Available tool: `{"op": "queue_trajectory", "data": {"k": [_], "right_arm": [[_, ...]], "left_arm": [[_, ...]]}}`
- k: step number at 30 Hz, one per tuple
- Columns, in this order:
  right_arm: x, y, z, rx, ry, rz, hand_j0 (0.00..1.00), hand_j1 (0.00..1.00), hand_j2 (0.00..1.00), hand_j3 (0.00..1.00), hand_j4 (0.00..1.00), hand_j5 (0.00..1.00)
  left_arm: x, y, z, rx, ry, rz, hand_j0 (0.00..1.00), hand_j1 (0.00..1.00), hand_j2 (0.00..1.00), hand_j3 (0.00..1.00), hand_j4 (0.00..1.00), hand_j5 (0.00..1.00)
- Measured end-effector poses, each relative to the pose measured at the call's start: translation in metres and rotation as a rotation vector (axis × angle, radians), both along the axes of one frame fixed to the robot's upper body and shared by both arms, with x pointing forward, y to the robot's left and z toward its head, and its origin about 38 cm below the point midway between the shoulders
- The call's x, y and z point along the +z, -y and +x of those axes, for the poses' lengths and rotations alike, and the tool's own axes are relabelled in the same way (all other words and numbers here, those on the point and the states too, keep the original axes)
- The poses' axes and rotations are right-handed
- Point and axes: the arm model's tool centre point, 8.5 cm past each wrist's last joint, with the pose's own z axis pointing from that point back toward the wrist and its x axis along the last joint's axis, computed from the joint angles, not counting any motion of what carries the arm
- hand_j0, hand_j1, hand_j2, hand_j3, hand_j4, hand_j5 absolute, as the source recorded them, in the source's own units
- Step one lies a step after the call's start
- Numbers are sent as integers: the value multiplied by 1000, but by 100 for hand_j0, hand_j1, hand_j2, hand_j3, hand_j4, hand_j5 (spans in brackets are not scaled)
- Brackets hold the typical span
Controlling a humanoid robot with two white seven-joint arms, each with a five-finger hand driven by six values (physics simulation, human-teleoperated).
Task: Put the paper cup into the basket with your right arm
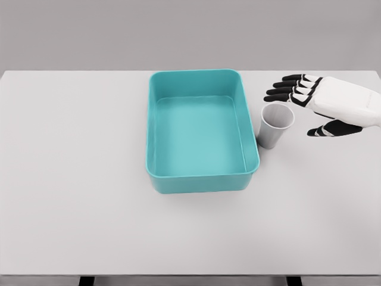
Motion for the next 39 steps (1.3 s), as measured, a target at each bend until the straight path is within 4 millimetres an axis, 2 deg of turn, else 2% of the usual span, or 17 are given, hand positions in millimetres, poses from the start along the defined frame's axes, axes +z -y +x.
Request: {"op": "queue_trajectory", "data": {"k": [7, 9, 15, 22, 26, 29, 36, 39], "right_arm": [[-3, -1, 0, 5, -17, -20, 100, 100, 100, 100, 100, 100], [-10, 2, -3, 3, -54, -17, 100, 100, 100, 100, 100, 100], [9, 11, -3, 10, -171, 199, 100, 100, 100, 100, 100, 100], [4, 19, 15, -141, -299, 348, 100, 100, 100, 100, 100, 100], [-13, 34, 25, -201, -436, 525, 100, 100, 100, 100, 100, 100], [-38, 43, 26, -243, -538, 618, 100, 100, 100, 100, 100, 100], [-70, 55, 29, -287, -646, 751, 100, 100, 100, 100, 100, 100], [-97, 54, 37, -315, -690, 855, 100, 100, 100, 100, 100, 100]], "left_arm": [[0, 0, 0, 0, 0, 0, 100, 100, 100, 100, 100, 100], [0, 0, -1, 0, -1, 0, 100, 100, 100, 100, 100, 100], [0, 0, -1, 0, -2, 0, 100, 100, 100, 100, 100, 100], [0, 0, 0, 0, 0, 0, 100, 100, 100, 100, 100, 100], [0, 0, -1, 0, -2, 0, 100, 100, 100, 100, 100, 100], [0, 0, 0, 0, 0, 0, 100, 100, 100, 100, 100, 100], [0, 0, -1, 0, -2, 0, 100, 100, 100, 100, 100, 100], [0, 0, 0, 0, 0, 0, 100, 100, 100, 100, 100, 100]]}}
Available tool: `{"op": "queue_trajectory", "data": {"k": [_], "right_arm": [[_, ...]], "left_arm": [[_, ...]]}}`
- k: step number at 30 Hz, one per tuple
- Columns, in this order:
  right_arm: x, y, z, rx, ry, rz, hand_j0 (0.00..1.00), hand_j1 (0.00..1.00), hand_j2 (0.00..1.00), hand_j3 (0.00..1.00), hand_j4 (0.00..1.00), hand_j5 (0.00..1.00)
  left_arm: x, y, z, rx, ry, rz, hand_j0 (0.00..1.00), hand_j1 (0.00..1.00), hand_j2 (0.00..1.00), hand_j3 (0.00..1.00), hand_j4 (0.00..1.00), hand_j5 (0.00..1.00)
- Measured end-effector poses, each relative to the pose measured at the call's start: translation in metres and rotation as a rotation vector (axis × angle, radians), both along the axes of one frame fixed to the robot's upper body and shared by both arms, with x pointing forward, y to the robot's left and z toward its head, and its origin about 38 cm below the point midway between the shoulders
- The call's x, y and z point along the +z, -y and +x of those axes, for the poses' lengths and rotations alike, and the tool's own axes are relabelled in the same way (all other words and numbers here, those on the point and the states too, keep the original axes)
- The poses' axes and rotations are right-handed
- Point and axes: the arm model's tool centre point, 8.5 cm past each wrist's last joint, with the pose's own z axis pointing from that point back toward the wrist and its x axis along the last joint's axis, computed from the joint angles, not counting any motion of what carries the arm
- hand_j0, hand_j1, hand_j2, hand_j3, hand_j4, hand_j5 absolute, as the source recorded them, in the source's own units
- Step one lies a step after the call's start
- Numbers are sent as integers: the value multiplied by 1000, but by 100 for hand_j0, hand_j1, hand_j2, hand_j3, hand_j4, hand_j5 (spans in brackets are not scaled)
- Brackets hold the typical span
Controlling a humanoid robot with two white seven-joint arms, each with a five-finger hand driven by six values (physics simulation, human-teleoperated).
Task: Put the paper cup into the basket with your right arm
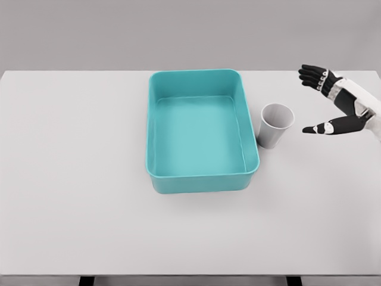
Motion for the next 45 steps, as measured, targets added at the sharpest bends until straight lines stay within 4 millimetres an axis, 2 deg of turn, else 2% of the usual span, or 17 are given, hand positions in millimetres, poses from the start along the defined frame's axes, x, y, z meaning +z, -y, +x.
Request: {"op": "queue_trajectory", "data": {"k": [5, 12, 16, 19, 23, 32, 36, 45], "right_arm": [[-29, 6, 5, -55, -60, 63, 100, 100, 100, 100, 100, 100], [-50, 12, 6, -87, -111, 76, 100, 100, 100, 100, 100, 100], [-73, 6, 8, -112, -157, 125, 100, 100, 100, 100, 100, 100], [-84, 4, 8, -121, -179, 141, 100, 100, 100, 100, 100, 100], [-92, -1, 9, -123, -192, 158, 100, 100, 100, 100, 100, 100], [-107, 2, 8, -148, -230, 173, 100, 100, 100, 100, 100, 100], [-112, -6, 10, -147, -241, 201, 100, 100, 100, 100, 100, 100], [-117, -13, 10, -144, -251, 217, 100, 100, 100, 100, 100, 100]], "left_arm": [[0, 0, -1, 0, -1, 0, 100, 100, 100, 100, 100, 100], [0, 0, -1, 0, -1, 0, 100, 100, 100, 100, 100, 100], [0, 0, 0, 0, 0, 0, 100, 100, 100, 100, 100, 100], [0, 0, -1, 0, -1, 0, 100, 100, 100, 100, 100, 100], [0, 0, 0, 0, 1, 0, 100, 100, 100, 100, 100, 100], [0, 0, 0, 0, 0, 0, 100, 100, 100, 100, 100, 100], [0, 0, -1, 0, -1, 0, 100, 100, 100, 100, 100, 100], [0, 0, 0, 0, 0, 0, 100, 100, 100, 100, 100, 100]]}}
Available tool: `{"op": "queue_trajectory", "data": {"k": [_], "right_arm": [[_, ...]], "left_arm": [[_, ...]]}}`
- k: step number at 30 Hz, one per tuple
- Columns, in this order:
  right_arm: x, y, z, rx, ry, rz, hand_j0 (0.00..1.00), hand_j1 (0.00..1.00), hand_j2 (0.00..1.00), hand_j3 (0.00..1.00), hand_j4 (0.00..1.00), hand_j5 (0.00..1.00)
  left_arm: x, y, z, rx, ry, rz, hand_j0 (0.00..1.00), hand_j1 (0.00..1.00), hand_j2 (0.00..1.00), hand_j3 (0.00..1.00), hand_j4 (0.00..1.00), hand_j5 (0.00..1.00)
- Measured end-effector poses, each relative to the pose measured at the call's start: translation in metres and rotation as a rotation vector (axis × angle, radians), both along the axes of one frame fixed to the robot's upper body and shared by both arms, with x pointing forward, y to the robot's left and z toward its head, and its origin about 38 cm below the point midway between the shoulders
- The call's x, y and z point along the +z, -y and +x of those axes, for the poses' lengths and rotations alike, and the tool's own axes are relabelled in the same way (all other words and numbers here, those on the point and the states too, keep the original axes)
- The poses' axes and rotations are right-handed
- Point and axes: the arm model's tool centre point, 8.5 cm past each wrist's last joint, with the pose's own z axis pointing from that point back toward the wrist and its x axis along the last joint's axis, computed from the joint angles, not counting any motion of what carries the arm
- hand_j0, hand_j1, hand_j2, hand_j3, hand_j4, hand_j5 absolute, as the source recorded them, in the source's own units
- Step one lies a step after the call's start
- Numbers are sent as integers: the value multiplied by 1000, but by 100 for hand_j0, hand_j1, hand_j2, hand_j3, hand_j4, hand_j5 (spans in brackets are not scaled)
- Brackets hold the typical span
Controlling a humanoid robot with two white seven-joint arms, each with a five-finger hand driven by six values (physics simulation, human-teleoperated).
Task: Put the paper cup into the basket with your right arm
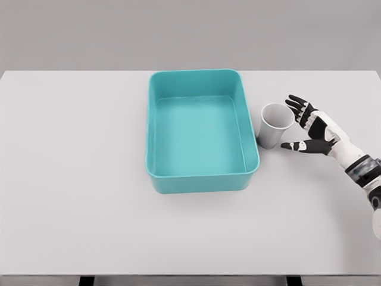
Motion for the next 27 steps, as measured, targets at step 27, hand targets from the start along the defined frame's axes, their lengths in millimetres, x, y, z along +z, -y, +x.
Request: {"op": "queue_trajectory", "data": {"k": [27], "right_arm": [[-17, -18, 2, 9, -32, 35, 100, 100, 100, 100, 100, 100]], "left_arm": [[0, 0, 0, 0, 0, 0, 100, 100, 100, 100, 100, 100]]}}
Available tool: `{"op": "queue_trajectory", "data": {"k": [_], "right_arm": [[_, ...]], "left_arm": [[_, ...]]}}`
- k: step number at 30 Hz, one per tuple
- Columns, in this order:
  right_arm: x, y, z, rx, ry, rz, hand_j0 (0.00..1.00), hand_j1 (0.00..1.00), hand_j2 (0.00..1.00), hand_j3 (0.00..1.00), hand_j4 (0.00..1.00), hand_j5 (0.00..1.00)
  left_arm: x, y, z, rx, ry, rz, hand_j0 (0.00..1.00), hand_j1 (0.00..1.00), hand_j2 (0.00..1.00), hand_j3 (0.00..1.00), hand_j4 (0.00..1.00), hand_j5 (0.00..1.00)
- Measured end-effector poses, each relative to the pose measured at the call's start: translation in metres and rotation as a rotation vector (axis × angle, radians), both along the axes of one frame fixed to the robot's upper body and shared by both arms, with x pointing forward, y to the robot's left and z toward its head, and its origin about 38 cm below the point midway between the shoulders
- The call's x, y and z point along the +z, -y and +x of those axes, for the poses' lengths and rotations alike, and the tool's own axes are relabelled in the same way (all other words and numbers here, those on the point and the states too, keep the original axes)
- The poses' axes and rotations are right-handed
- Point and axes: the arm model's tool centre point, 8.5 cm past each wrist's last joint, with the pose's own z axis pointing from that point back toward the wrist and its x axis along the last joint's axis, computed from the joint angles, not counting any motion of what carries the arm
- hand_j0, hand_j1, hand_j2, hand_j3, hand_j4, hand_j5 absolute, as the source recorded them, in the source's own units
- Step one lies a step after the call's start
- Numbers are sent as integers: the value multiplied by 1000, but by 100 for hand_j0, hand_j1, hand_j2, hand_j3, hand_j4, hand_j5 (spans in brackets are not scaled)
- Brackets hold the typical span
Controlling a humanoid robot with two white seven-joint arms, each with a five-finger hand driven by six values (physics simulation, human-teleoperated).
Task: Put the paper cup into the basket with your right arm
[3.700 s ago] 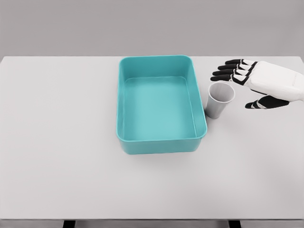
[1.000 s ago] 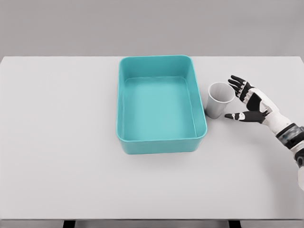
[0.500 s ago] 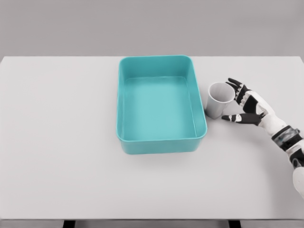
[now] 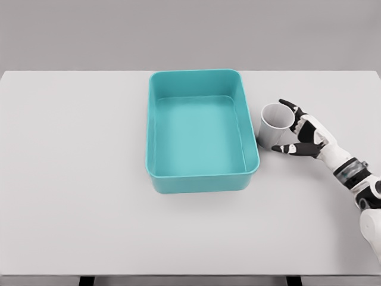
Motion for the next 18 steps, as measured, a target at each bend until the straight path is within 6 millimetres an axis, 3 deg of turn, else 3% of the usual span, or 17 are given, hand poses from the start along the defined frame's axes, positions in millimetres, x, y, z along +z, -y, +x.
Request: {"op": "queue_trajectory", "data": {"k": [18], "right_arm": [[-1, -16, 5, 21, 3, 7, 98, 98, 98, 98, 98, 98]], "left_arm": [[0, 0, -1, 0, -2, 0, 100, 100, 100, 100, 100, 100]]}}
